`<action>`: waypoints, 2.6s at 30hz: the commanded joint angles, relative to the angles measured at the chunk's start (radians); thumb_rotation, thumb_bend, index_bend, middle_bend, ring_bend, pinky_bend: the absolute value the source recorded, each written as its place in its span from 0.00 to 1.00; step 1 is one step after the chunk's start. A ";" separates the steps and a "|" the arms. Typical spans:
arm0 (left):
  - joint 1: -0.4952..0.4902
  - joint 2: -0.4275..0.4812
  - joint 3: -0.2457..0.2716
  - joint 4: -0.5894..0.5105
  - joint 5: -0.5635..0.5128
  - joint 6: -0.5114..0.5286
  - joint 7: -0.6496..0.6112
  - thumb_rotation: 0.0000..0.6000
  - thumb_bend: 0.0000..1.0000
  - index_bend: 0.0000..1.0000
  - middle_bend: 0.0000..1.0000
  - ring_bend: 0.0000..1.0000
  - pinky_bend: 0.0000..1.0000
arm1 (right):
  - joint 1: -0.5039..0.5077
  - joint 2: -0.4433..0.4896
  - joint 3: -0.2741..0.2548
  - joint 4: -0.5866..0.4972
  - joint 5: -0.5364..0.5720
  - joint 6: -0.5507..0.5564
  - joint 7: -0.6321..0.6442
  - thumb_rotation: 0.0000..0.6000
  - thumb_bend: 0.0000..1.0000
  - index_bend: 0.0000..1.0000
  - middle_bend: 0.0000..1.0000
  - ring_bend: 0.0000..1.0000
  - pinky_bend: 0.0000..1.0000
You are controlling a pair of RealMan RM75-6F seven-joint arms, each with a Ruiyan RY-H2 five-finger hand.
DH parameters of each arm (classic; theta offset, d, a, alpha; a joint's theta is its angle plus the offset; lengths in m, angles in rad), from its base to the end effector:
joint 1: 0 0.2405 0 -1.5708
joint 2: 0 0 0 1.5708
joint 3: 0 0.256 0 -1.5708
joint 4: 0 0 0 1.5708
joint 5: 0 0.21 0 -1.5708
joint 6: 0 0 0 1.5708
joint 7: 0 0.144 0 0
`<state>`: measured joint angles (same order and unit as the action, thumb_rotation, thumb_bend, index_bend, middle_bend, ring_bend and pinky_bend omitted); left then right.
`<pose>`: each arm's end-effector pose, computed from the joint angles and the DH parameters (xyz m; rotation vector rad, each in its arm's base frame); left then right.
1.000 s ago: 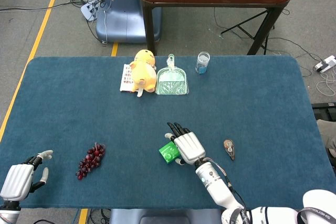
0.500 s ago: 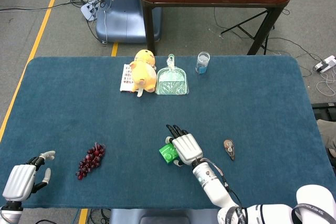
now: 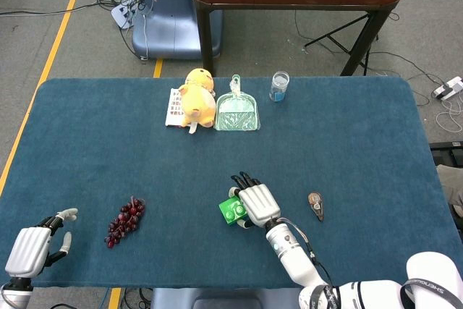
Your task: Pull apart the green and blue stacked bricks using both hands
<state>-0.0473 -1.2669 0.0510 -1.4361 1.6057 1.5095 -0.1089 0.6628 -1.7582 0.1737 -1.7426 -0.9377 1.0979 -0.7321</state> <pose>-0.3281 0.1480 0.1101 -1.4704 -1.0088 -0.9437 -0.0882 -0.2604 -0.0701 1.9154 -1.1057 0.9068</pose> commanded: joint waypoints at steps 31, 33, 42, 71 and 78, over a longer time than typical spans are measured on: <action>-0.356 0.109 -0.256 -0.649 -0.188 -0.332 0.012 1.00 0.24 0.36 0.98 0.94 1.00 | -0.060 0.402 0.151 -0.413 0.001 0.192 0.144 1.00 0.23 0.61 0.14 0.00 0.19; -0.387 0.090 -0.272 -0.672 -0.210 -0.360 0.009 1.00 0.24 0.35 1.00 0.99 1.00 | -0.056 0.410 0.163 -0.440 0.014 0.208 0.141 1.00 0.23 0.61 0.14 0.00 0.19; -0.490 -0.008 -0.311 -0.731 -0.368 -0.423 0.083 1.00 0.18 0.27 1.00 1.00 1.00 | -0.018 0.394 0.191 -0.499 0.085 0.238 0.143 1.00 0.23 0.61 0.14 0.00 0.19; -0.589 -0.264 -0.322 -0.677 -0.693 -0.281 0.314 1.00 0.15 0.21 1.00 1.00 1.00 | 0.134 0.174 0.176 -0.462 0.138 0.297 0.103 1.00 0.23 0.61 0.15 0.00 0.19; -0.589 -0.262 -0.333 -0.676 -0.737 -0.293 0.295 1.00 0.15 0.21 1.00 1.00 1.00 | 0.133 0.165 0.163 -0.462 0.111 0.299 0.123 1.00 0.23 0.61 0.15 0.00 0.19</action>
<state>-0.6364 -1.5296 -0.2793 -2.1105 0.8725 1.2217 0.1929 0.7952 -1.5916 0.3377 -2.2063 -0.8244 1.3977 -0.6111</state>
